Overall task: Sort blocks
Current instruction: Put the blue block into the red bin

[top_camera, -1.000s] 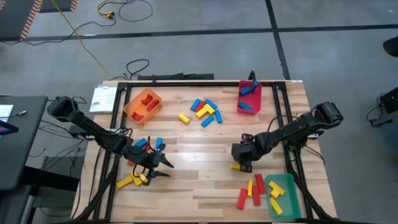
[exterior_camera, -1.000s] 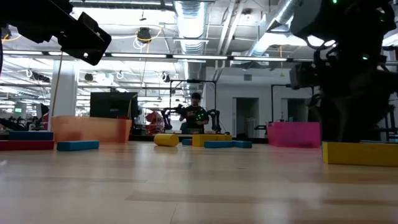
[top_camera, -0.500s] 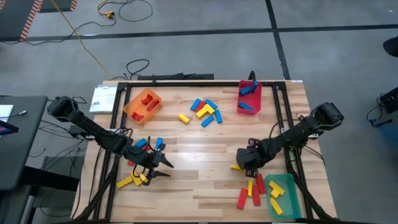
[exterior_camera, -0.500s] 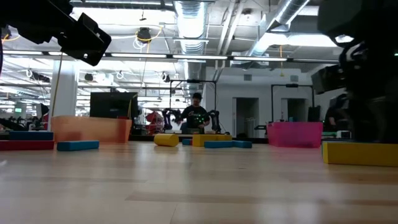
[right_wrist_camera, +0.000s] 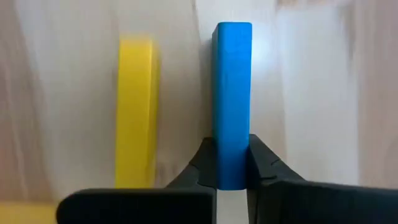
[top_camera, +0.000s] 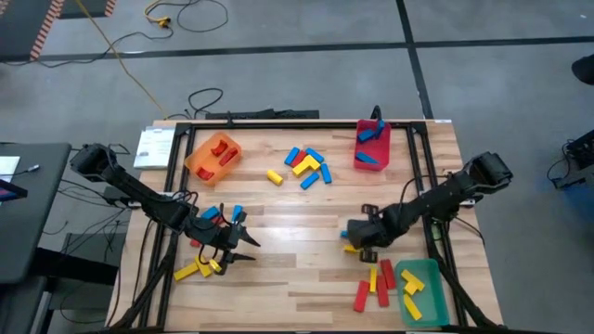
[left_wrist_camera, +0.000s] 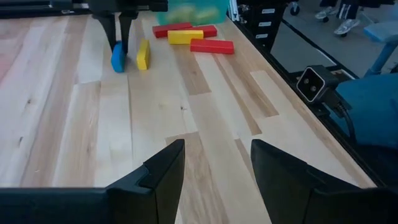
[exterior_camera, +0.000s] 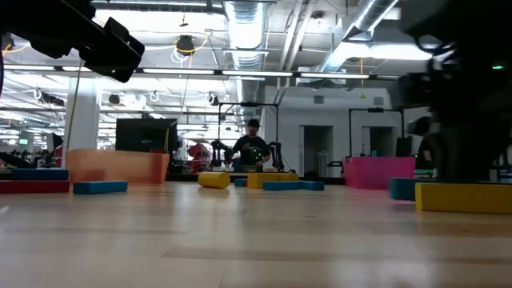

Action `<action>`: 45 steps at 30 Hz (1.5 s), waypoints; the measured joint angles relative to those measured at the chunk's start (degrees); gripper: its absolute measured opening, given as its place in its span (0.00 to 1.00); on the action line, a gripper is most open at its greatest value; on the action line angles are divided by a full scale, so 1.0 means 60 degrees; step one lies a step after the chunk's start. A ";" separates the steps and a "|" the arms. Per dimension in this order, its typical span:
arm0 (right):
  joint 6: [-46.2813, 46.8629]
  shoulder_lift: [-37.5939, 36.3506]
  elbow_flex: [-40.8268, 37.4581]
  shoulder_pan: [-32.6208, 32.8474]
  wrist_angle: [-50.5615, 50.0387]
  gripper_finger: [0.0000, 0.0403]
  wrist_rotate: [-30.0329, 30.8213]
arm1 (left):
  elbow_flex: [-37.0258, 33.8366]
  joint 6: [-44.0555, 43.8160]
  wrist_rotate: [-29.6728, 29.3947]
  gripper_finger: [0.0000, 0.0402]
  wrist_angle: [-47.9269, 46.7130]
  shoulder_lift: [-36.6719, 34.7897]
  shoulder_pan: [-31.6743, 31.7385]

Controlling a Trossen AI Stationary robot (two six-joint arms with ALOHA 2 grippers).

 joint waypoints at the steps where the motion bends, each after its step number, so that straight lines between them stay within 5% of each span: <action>1: -0.0187 0.0000 0.0001 -0.0175 0.0196 0.08 0.0057 | 0.0000 0.0030 -0.0078 0.45 0.0000 0.0001 0.0000; 16: -0.2576 -0.0844 0.0000 -0.4830 0.1786 0.13 0.1976 | 0.0000 0.0274 -0.0823 0.45 0.0093 0.0417 0.0000; 23: -0.3294 -0.2904 0.0000 -0.7364 0.2155 0.13 0.1982 | 0.0000 0.0280 -0.0834 0.45 0.1122 0.2064 0.0000; 30: -0.3273 -0.4216 0.0000 -0.9838 0.0190 0.13 0.1403 | 0.0000 0.0397 -0.0806 0.45 0.3174 0.3738 0.0000; 45: -0.3137 -0.2862 0.0000 -1.0377 -0.0811 0.14 -0.0039 | 0.0004 0.0591 -0.0783 0.45 0.5024 0.4214 -0.0004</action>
